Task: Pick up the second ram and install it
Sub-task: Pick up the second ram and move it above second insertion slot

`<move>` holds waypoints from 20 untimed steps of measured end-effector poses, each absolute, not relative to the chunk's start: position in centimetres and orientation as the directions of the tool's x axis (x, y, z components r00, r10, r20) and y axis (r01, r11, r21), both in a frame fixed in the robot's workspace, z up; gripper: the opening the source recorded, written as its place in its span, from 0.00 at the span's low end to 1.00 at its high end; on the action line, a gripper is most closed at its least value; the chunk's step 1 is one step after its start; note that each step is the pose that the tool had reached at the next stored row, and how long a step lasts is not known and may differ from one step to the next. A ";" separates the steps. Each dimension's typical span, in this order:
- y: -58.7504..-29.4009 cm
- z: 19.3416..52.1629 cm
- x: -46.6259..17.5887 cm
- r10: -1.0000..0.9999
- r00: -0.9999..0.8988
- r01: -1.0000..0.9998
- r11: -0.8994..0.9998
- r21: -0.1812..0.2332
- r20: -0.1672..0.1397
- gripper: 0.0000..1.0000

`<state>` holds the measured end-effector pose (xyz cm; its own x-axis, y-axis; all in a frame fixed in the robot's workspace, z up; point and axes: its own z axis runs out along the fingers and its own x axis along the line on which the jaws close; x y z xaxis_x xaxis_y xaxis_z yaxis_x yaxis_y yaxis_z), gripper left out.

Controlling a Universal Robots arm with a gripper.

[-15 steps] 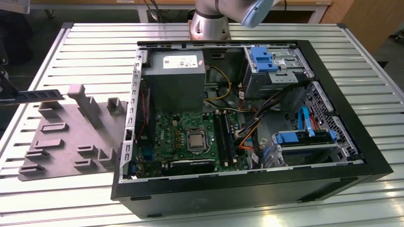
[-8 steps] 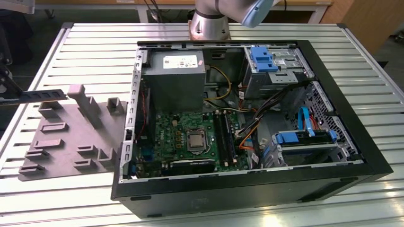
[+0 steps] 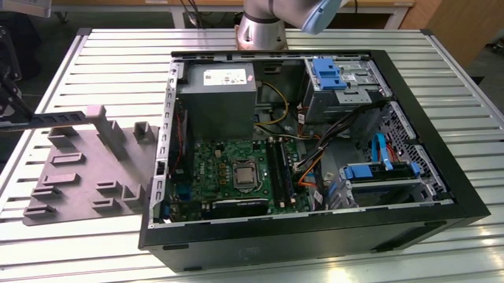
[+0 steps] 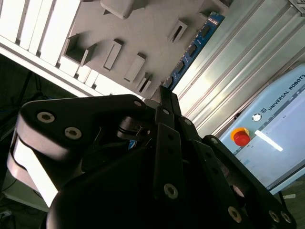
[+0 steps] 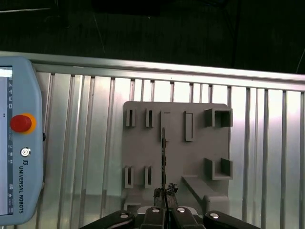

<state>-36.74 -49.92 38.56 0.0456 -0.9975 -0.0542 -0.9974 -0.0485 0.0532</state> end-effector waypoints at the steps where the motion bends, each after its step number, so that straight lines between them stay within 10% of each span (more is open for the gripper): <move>1: -49.9 38.6 -36.7 -0.997 0.046 -0.997 -0.049 0.053 -0.054 0.12; 20: -49.9 38.6 -34.8 -0.997 0.046 -0.997 -0.049 0.053 -0.054 0.12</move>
<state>-34.81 -49.92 38.55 0.0456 -0.9975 -0.0543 -0.9974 -0.0485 0.0532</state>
